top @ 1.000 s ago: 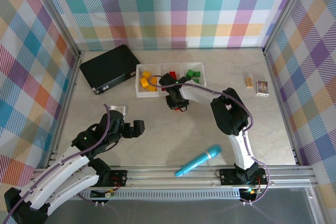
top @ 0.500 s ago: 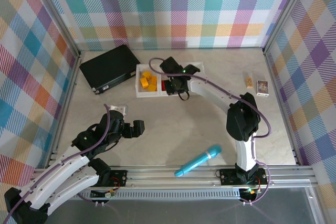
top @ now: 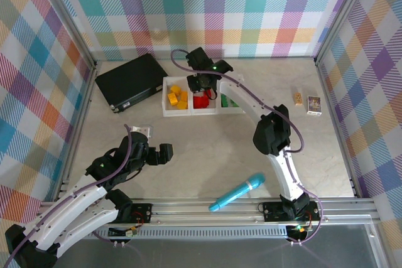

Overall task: Sort the legos into containers by color
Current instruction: Place the lego in the container.

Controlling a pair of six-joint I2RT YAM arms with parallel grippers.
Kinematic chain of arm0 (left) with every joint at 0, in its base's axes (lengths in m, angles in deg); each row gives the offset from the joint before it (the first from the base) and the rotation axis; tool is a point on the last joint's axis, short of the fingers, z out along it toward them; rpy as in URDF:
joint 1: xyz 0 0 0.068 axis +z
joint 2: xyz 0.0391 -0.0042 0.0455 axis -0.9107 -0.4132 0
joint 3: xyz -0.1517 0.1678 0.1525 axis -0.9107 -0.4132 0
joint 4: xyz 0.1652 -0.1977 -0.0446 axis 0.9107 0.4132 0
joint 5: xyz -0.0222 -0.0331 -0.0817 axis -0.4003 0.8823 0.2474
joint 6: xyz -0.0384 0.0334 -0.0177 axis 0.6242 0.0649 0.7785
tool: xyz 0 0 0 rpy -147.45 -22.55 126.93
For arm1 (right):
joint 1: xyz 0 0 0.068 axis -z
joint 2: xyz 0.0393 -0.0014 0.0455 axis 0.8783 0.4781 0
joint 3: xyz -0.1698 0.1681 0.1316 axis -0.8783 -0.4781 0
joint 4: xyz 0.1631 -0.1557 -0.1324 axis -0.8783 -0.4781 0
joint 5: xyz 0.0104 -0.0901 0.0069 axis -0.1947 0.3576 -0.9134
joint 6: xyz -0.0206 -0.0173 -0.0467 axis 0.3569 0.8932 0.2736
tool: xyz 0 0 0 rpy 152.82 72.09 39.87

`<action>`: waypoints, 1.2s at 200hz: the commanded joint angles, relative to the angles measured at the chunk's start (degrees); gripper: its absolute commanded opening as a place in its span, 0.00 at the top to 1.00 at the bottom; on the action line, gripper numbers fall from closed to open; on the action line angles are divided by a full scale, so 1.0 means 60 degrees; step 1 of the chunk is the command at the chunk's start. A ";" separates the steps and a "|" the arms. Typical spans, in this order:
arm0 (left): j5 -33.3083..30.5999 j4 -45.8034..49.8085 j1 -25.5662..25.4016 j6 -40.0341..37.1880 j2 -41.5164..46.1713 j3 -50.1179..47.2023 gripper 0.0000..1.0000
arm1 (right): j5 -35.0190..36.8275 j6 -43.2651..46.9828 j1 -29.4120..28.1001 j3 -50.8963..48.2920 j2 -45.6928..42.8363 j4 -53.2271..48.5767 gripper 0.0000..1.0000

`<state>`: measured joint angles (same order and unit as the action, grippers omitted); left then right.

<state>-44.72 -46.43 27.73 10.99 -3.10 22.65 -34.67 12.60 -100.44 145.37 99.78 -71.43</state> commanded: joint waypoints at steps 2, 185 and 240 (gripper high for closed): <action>-0.0109 -0.0223 -0.0061 0.0107 -0.0088 0.0035 0.00 | -0.0370 0.0249 0.0219 0.0343 0.0266 0.0488 0.79; -0.0163 -0.0888 -0.0061 0.0190 -0.0946 -0.0125 0.00 | -0.2084 -0.0654 0.1062 0.0314 0.1737 0.1816 0.65; 0.0182 -0.0860 -0.0057 0.0247 -0.0771 -0.0038 0.00 | -0.2172 -0.0755 0.1063 0.0329 0.1251 0.1277 0.29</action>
<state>-44.96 -50.58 27.73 11.73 -8.76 22.62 -46.15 8.54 -94.39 145.77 109.14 -61.68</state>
